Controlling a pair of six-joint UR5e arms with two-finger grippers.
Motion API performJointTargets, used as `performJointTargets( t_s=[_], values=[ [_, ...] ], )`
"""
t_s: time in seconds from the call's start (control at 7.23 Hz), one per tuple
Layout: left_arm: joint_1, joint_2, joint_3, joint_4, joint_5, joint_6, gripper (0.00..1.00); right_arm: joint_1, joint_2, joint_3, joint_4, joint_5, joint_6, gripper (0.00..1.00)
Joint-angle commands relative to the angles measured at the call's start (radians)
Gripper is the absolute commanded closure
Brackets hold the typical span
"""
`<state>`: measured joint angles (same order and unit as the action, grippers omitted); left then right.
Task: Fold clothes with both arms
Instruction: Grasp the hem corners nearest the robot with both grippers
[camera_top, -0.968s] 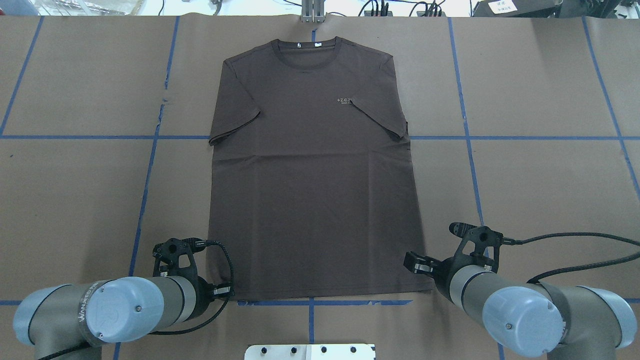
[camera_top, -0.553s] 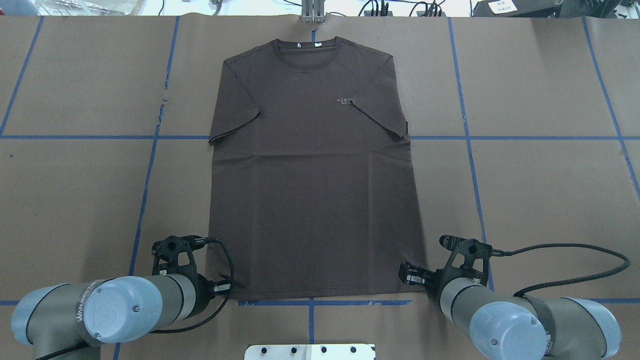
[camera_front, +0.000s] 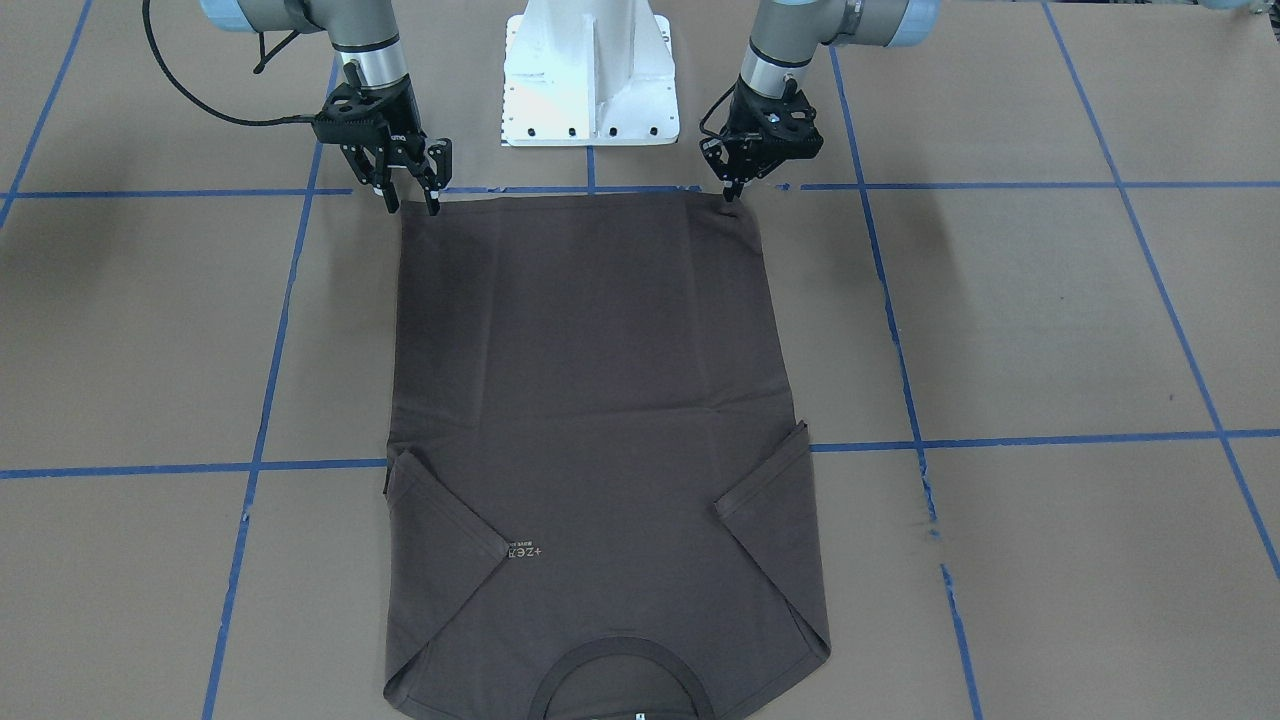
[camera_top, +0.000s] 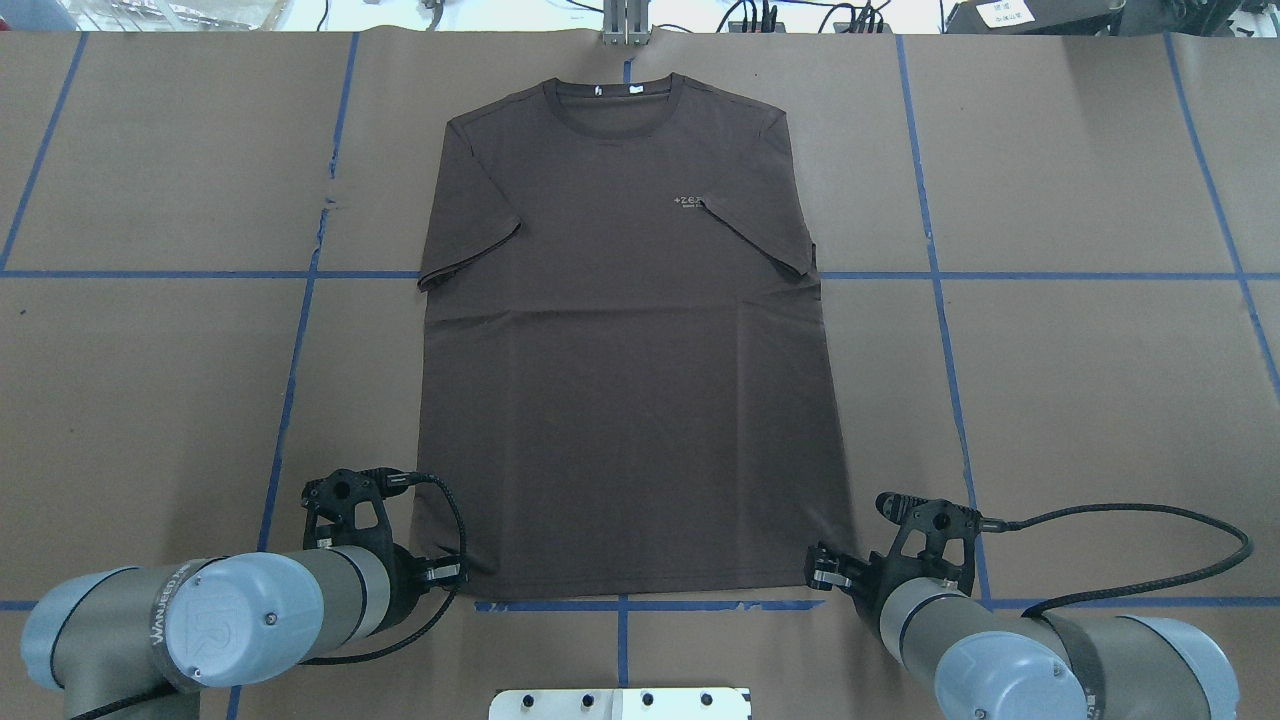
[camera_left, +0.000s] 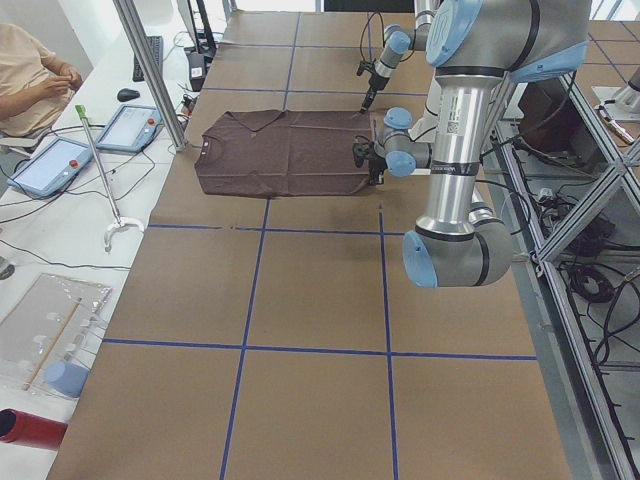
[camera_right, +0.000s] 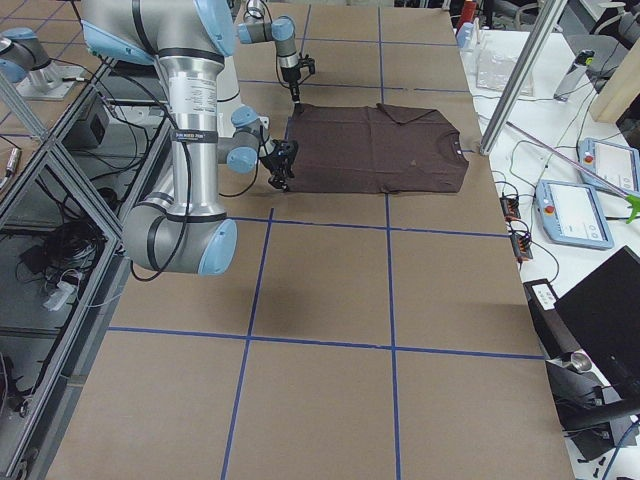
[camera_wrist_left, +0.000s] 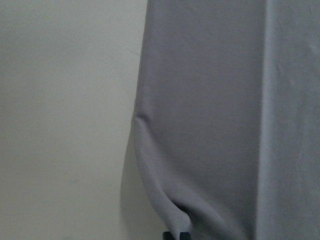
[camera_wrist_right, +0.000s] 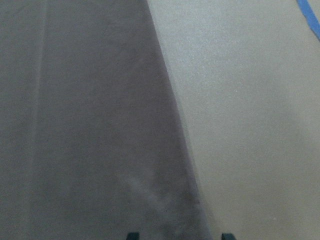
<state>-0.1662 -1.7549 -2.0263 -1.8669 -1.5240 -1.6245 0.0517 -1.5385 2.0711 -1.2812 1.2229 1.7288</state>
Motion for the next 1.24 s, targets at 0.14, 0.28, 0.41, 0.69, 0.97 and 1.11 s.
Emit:
performJointTargets(
  t_s=[0.14, 0.28, 0.41, 0.69, 0.97, 1.11],
  values=[
    [-0.001, 0.000, 0.000, 0.000, 0.002, 0.000, 1.00, -0.024, -0.002, -0.011, -0.003, -0.020, 0.000, 0.37],
    [-0.001, 0.000, 0.000, 0.000, 0.002, 0.000, 1.00, -0.026, 0.000, -0.012, -0.003, -0.020, 0.000, 0.48],
    [-0.001, 0.000, 0.000, 0.000, 0.002, 0.000, 1.00, -0.024, 0.000, -0.011, -0.003, -0.019, -0.002, 0.93],
    [-0.001, 0.000, 0.000, 0.000, 0.002, 0.000, 1.00, -0.023, -0.002, -0.006, -0.004, -0.019, -0.003, 1.00],
    [-0.001, 0.000, 0.000, 0.000, 0.002, 0.000, 1.00, -0.019, -0.002, 0.004, -0.004, -0.016, -0.009, 1.00],
    [-0.004, 0.000, -0.021, 0.002, -0.004, 0.002, 1.00, -0.013, -0.002, 0.026, -0.004, -0.014, -0.011, 1.00]
  ],
)
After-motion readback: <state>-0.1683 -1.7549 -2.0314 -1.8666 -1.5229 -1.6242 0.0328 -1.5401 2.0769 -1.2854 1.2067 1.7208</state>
